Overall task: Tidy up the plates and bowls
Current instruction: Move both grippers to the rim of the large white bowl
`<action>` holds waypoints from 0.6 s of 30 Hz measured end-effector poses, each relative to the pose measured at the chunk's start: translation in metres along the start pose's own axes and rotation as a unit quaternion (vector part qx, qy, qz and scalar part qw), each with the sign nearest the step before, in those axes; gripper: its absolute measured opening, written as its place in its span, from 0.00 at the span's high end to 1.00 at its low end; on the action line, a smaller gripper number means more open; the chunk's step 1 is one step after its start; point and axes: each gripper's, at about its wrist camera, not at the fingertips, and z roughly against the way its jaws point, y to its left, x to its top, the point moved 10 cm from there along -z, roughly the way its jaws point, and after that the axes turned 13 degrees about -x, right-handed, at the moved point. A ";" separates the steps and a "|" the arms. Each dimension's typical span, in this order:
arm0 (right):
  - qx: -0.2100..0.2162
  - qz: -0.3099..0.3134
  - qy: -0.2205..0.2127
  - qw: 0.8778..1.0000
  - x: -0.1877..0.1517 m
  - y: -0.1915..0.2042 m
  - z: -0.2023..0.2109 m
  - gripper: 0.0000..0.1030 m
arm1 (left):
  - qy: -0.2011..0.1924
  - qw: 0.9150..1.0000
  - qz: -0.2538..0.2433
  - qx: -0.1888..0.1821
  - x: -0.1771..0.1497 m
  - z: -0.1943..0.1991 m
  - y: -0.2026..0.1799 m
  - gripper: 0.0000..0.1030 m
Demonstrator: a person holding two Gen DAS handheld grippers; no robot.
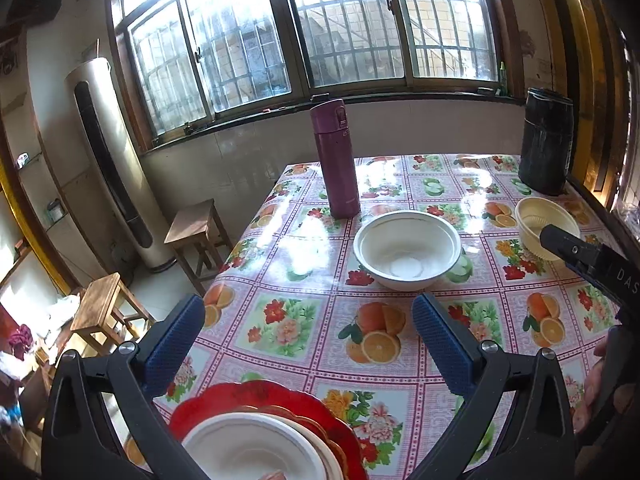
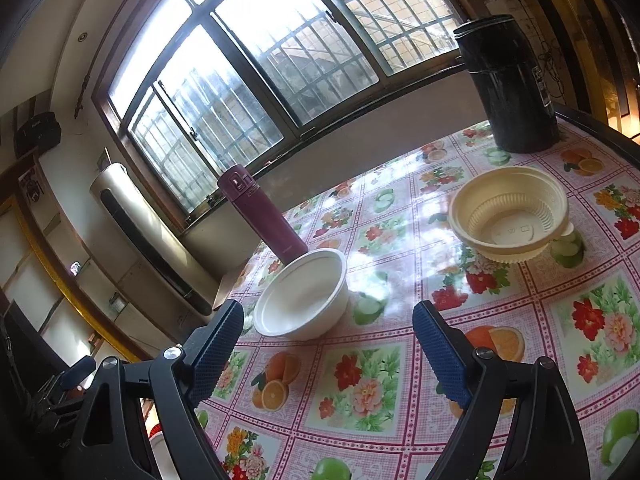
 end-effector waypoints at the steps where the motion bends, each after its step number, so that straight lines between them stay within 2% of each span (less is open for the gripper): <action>1: 0.004 0.002 0.002 1.000 0.003 0.005 -0.004 0.15 | 0.004 1.000 -0.012 0.003 0.004 -0.003 0.002 0.00; 6: 0.009 0.012 0.004 1.000 0.020 0.024 -0.025 0.15 | 0.018 0.997 -0.063 0.027 0.020 -0.015 0.016 0.00; 13: 0.014 -0.001 0.022 1.000 0.030 0.027 -0.059 0.15 | 0.061 0.995 -0.082 0.016 0.027 -0.049 0.030 0.00; 18: 0.018 -0.017 0.035 0.999 0.033 0.024 -0.085 0.15 | 0.083 0.991 -0.099 0.027 0.030 -0.079 0.038 0.00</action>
